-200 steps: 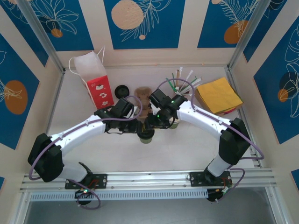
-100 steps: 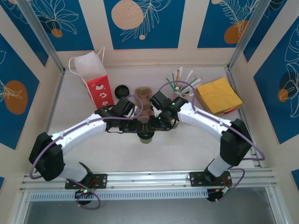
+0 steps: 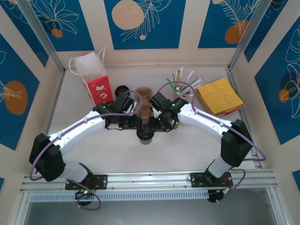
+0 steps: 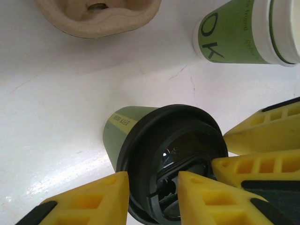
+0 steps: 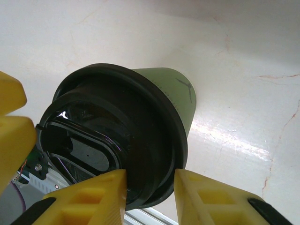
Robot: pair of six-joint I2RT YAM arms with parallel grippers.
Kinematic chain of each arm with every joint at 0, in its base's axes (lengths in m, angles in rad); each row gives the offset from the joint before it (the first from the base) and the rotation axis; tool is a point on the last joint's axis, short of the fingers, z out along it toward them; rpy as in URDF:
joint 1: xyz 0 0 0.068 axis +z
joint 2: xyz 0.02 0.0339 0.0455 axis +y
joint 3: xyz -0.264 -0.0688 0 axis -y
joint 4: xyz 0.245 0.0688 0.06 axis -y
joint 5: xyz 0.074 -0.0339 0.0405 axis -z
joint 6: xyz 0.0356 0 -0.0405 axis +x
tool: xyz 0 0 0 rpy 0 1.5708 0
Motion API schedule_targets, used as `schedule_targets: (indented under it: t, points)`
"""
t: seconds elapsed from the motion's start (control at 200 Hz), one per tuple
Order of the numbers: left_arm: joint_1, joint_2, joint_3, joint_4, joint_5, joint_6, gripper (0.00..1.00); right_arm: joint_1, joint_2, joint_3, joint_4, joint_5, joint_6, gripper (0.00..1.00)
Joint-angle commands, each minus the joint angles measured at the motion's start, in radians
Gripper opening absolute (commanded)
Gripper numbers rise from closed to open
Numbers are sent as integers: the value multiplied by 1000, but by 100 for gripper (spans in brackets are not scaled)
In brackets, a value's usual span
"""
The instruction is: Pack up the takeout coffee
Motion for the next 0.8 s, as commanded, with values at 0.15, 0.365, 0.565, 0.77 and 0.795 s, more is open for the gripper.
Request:
schedule_targets:
  t: [0.15, 0.365, 0.565, 0.77, 0.795]
  points:
    - [18, 49, 27, -20, -8, 52, 29, 18, 9, -27, -43, 19, 6, 32]
    - [19, 68, -1, -9, 3, 59, 27, 20, 9, -28, -42, 21, 10, 32]
    - [16, 76, -80, -2, -15, 54, 24, 21, 14, -40, -36, 21, 11, 32]
    - [17, 78, -158, 10, -24, 41, 21, 24, 17, -49, -28, 19, 17, 32]
    - [17, 79, -164, 9, -25, 40, 21, 24, 17, -49, -29, 18, 18, 32]
